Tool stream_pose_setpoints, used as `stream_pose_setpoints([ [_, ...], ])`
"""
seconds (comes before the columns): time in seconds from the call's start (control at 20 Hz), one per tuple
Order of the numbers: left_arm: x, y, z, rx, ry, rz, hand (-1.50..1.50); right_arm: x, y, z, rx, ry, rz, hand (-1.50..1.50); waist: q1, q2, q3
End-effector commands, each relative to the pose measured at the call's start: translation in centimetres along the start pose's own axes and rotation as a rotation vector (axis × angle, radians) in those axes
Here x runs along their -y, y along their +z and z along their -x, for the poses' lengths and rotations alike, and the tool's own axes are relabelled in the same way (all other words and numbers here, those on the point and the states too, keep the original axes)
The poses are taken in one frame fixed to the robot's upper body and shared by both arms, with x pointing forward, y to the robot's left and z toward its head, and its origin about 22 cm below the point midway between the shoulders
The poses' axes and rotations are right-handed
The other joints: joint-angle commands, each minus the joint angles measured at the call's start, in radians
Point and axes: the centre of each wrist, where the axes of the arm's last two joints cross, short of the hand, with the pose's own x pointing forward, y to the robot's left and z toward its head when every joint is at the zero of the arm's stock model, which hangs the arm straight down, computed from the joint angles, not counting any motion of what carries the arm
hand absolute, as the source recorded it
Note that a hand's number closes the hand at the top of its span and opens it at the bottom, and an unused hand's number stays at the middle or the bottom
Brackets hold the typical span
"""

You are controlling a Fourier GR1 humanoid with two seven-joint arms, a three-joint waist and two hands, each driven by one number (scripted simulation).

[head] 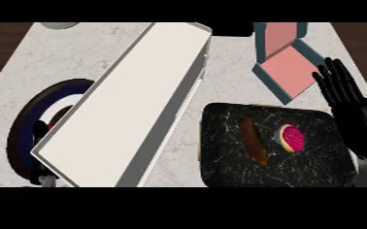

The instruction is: Pick the cupcake from the tray and place it in the tiered shelf

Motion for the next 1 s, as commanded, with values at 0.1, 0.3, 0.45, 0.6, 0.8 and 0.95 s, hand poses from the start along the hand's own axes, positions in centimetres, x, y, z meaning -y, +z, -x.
stream_pose_setpoints([
  [0.1,-0.7,4.1,-0.7,0.081,-0.025,0.085,0.00,5.8,3.1,0.7,-0.130,0.122,0.202,-1.50,-0.062,0.010,0.030],
  [0.3,-4.1,9.6,0.5,0.002,-0.167,0.131,0.00,11.5,7.4,1.9,-0.420,0.459,0.371,-1.50,-0.114,0.019,0.017],
  [0.45,-4.1,10.5,0.1,0.064,-0.156,0.164,0.00,8.3,7.3,5.2,-0.366,0.128,0.475,1.50,-0.117,0.003,0.030],
  [0.6,-4.1,11.0,0.4,0.071,-0.159,0.193,0.00,7.0,5.7,5.3,-0.270,-0.017,0.415,-1.50,-0.108,0.000,0.030],
  [0.8,-4.8,11.1,0.3,0.084,-0.162,0.179,0.00,6.7,4.9,4.4,-0.187,0.011,0.276,-1.50,-0.119,-0.003,0.026],
  [0.95,-4.5,11.4,0.3,0.112,-0.159,0.193,0.00,6.3,4.1,4.0,-0.166,0.013,0.183,-1.50,-0.109,-0.001,0.024],
])
